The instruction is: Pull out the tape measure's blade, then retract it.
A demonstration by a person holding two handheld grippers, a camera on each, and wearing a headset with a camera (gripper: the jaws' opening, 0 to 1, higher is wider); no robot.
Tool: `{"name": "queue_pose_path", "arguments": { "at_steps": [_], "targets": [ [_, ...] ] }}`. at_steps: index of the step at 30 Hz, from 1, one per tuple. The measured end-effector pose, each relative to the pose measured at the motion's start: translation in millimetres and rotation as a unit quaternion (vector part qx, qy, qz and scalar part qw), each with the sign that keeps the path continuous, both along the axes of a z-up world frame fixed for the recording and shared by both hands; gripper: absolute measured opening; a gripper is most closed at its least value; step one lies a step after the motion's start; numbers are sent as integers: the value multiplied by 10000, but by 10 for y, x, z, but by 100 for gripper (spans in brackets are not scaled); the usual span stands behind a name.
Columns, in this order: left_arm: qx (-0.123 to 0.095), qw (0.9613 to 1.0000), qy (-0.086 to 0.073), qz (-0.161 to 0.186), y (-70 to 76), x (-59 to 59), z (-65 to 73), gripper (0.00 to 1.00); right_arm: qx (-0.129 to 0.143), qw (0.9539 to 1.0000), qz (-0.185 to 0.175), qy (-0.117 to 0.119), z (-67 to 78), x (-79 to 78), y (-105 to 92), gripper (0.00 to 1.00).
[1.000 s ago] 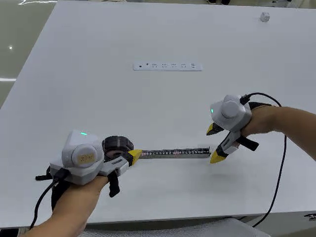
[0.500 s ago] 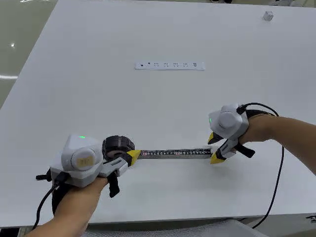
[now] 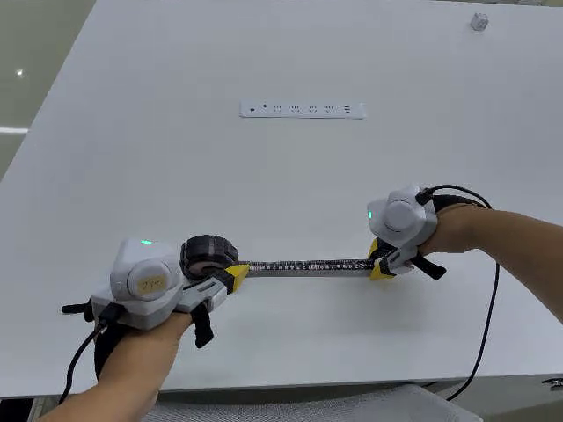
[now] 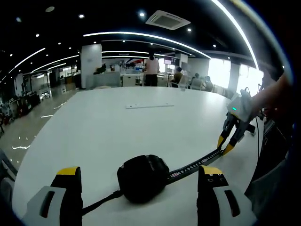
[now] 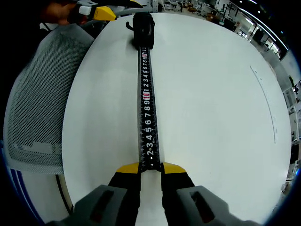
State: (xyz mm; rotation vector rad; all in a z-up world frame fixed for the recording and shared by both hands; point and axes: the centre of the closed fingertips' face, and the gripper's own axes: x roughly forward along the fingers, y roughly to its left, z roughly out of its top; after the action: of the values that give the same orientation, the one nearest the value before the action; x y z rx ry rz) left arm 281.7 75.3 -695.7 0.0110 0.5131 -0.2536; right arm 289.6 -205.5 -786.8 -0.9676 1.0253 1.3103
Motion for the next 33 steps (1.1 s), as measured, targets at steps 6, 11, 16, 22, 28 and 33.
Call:
{"name": "queue_pose_path", "arguments": {
  "at_steps": [6,11,16,22,28,33],
  "targets": [
    [-18,10000,-18,-6,-19,-2,0,100,-103,9997,-155,185,-7,10,0,15],
    [-40,10000,-5,3,-34,-6,-14,100,-112,9996,-149,215,-15,15,-1,15],
    [-65,9999,-4,108,-40,39,-51,100,-248,9992,-215,244,-25,18,6,15],
    [-121,9995,7,294,-48,107,-103,100,-499,9980,-314,250,-38,22,-2,15],
    [-267,9975,253,598,20,143,-252,97,-520,9972,-455,301,-41,25,-19,15],
    [-334,9965,338,694,46,188,-299,94,-534,9972,-436,291,-40,28,-20,15]
  ]
}}
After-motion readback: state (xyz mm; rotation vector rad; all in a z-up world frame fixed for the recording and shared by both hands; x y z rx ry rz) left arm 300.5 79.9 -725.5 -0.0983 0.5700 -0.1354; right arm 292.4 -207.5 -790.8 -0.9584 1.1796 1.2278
